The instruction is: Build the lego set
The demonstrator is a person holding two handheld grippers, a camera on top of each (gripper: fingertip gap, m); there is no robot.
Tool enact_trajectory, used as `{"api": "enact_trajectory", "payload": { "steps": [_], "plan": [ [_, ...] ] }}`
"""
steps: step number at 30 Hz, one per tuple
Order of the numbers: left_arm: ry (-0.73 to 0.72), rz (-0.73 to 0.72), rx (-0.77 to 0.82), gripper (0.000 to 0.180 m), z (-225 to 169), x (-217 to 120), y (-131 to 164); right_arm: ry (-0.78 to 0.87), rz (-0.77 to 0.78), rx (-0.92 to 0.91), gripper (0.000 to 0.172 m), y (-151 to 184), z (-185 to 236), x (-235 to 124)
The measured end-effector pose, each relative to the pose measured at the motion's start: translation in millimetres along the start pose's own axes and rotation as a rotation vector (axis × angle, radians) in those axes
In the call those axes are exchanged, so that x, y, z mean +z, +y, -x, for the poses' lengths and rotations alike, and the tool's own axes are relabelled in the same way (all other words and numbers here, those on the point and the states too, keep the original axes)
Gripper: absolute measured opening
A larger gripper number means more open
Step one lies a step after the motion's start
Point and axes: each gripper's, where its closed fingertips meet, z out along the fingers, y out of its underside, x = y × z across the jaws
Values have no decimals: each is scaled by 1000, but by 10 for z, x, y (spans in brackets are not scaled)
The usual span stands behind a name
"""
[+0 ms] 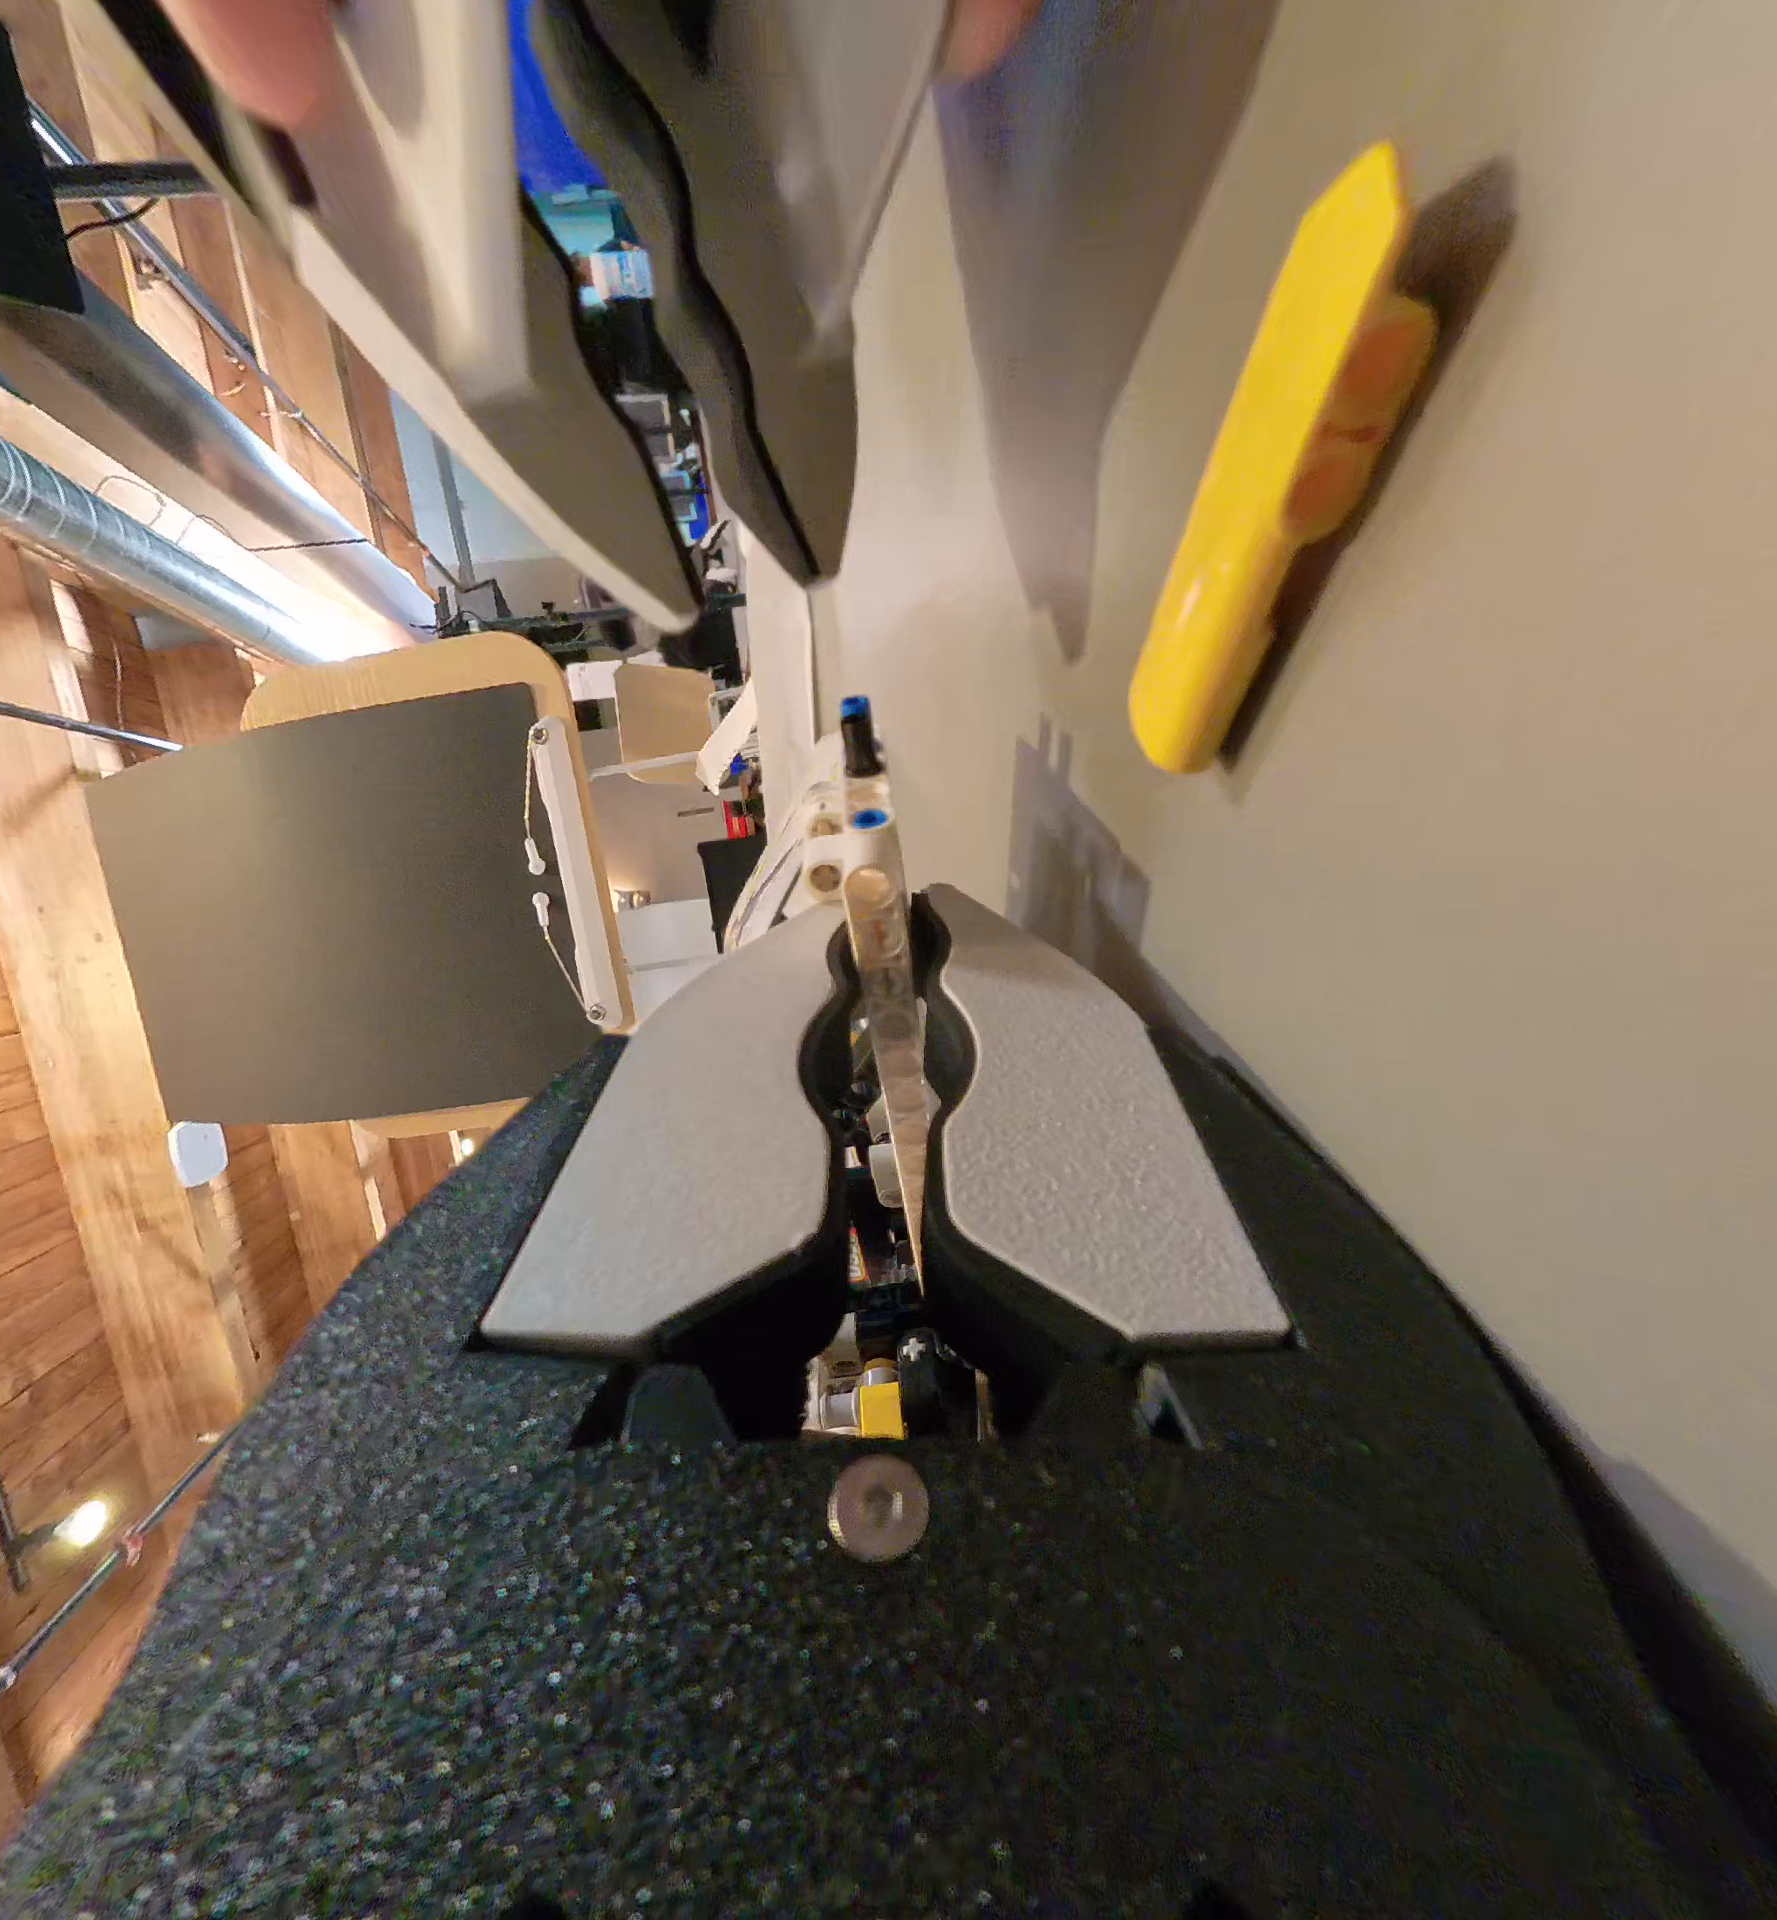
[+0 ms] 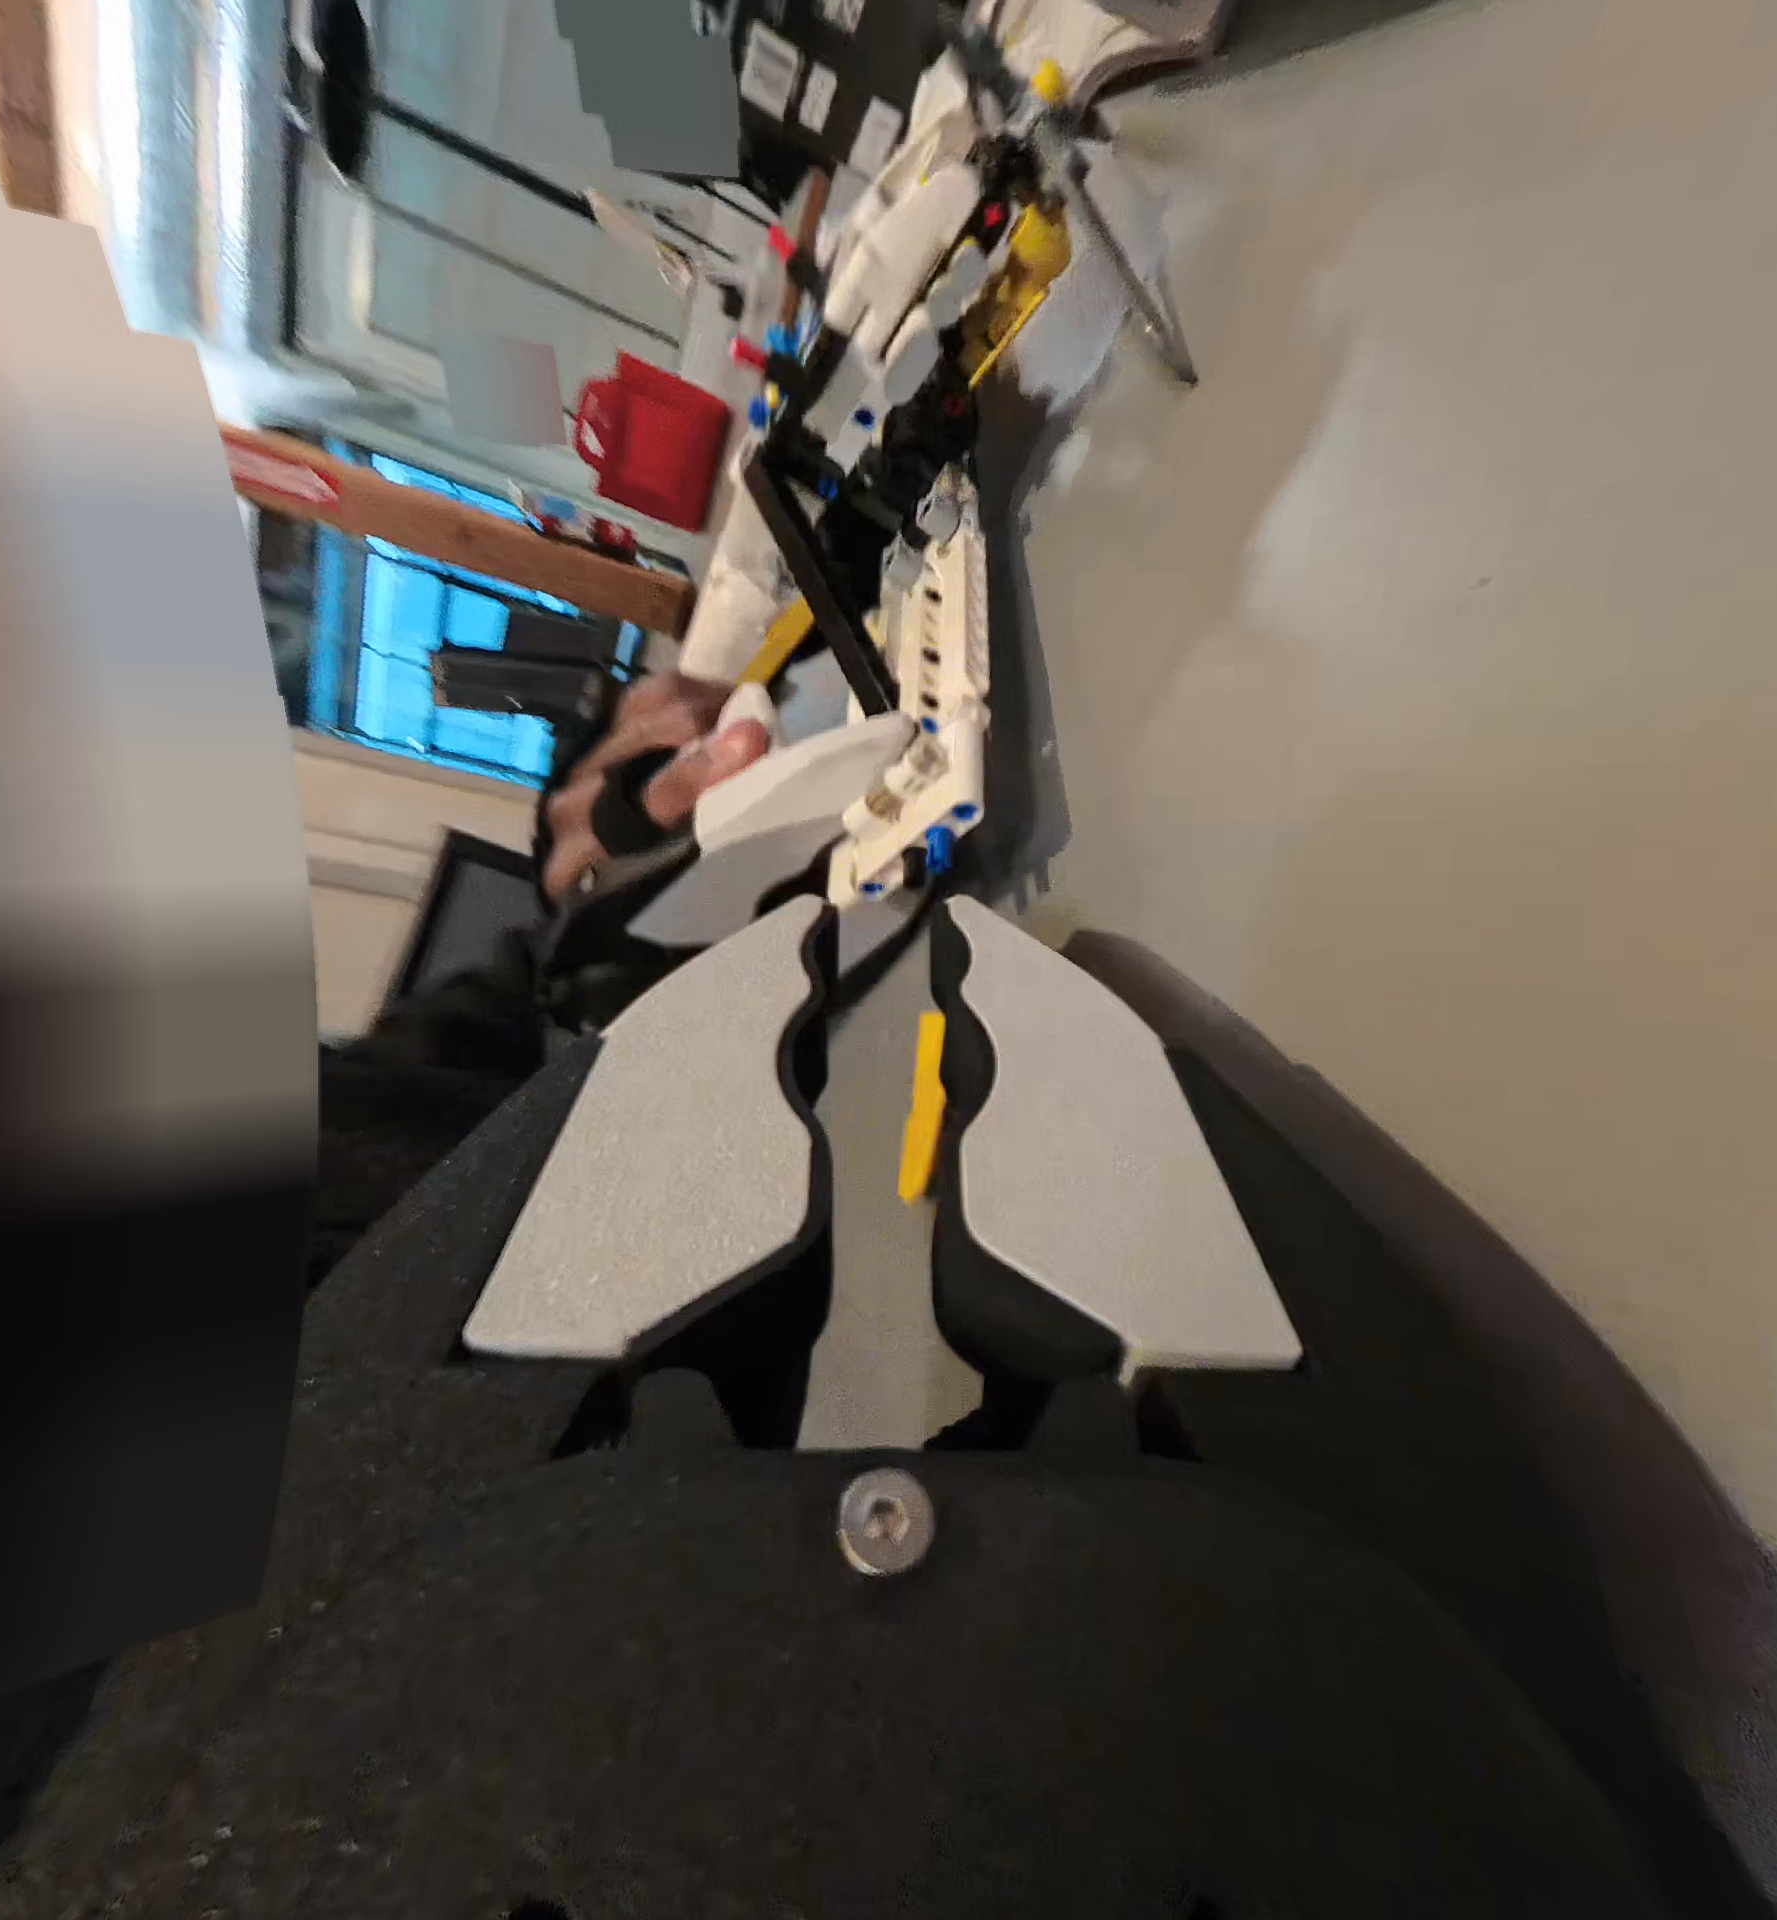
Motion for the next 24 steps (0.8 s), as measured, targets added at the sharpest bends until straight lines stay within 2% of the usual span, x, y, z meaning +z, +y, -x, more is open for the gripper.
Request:
{"api": "enact_trajectory", "payload": {
  "steps": [4, 7, 24],
  "plan": [
    [20, -19, 0, 8, -25, -12, -12, 93, 108, -188, 17, 264, -10, -46],
    [23, -16, -3, 9, -24, -12, -16, 108, 123, -256, 17, 340, 15, -44],
    [15, 17, 11, 9, -11, 7, -62, 119, 107, -241, 11, 315, -20, -21]
  ]
}}
